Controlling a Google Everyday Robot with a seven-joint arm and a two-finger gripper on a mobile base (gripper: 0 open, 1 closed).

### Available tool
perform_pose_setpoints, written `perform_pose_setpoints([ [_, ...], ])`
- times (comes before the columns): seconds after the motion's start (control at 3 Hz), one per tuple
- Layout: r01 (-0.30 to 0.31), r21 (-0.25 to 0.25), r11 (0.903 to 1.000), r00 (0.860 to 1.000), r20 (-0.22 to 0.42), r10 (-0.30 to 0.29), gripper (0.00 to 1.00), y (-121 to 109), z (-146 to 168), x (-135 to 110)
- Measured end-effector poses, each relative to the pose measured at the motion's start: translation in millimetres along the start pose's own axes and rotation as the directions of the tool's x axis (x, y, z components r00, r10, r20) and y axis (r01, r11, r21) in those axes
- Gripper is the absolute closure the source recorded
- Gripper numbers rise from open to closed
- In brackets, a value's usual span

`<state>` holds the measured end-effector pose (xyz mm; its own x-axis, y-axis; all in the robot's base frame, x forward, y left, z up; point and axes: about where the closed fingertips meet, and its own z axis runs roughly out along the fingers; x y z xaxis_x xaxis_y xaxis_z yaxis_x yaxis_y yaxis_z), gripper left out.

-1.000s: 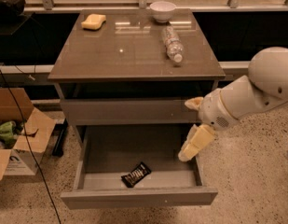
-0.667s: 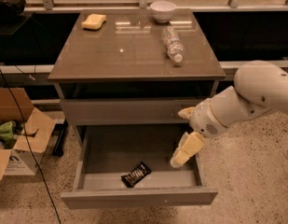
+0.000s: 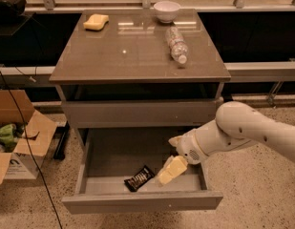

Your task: Pick rxbar chocolate from middle drawer and place on counter

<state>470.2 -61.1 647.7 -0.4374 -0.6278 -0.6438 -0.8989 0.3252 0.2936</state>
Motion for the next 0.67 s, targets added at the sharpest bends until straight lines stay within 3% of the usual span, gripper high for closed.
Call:
perform_pose_setpoints([
  [0.33, -0.036, -0.038, 0.9986, 0.998, 0.047, 0.038, 0.0, -7, 42, 14],
  [0.67, -0.113, -0.079, 0.9904, 0.993, 0.025, 0.116, 0.0, -17, 78, 34],
])
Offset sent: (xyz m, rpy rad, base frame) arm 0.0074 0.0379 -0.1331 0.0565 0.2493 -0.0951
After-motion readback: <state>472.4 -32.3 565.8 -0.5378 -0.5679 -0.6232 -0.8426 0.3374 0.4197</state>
